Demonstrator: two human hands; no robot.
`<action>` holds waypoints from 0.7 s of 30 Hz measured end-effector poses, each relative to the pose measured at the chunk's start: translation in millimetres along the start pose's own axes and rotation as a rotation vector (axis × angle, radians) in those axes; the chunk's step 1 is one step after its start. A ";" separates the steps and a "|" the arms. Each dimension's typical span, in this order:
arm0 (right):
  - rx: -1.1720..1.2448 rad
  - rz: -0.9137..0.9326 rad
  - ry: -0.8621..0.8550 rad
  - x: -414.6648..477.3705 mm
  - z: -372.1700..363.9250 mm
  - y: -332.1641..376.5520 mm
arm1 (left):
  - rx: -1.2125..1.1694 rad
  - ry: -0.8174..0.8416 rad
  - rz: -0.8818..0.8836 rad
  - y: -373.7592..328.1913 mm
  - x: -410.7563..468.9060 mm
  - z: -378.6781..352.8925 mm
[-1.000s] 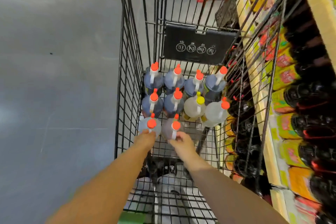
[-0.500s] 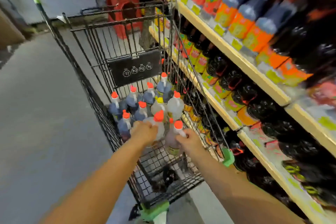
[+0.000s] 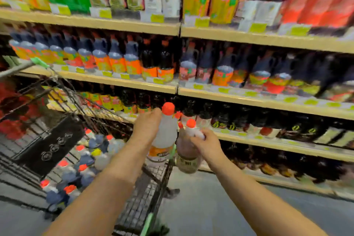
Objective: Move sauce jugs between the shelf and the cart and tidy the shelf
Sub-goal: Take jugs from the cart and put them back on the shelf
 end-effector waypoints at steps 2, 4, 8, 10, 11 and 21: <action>0.007 -0.026 -0.094 1.2 45.5 -10.4 | 0.067 0.118 -0.062 -18.3 -22.2 -39.1; 0.008 -0.048 -0.173 4.3 92.3 -23.8 | 0.123 0.183 -0.125 -36.5 -47.2 -80.3; -0.031 -0.088 -0.311 11.1 185.6 -53.6 | 0.177 0.300 -0.193 -59.8 -96.4 -162.2; -0.053 -0.070 -0.368 15.4 235.1 -69.8 | 0.211 0.371 -0.251 -70.0 -123.3 -206.6; -0.064 -0.065 -0.391 18.2 259.8 -78.5 | 0.221 0.393 -0.277 -75.2 -136.5 -228.8; -0.015 -0.133 -0.573 53.9 450.3 -150.8 | 0.187 0.547 -0.294 -132.5 -225.4 -409.5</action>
Point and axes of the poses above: each hand's wrist, its own x-axis towards the middle knuckle, its own z-axis out of the back of the hand, y = z × x, the point moved 2 cm from there along x, towards the middle knuckle, and after that the axes turned 12 degrees about -y, right-handed, at the moved point
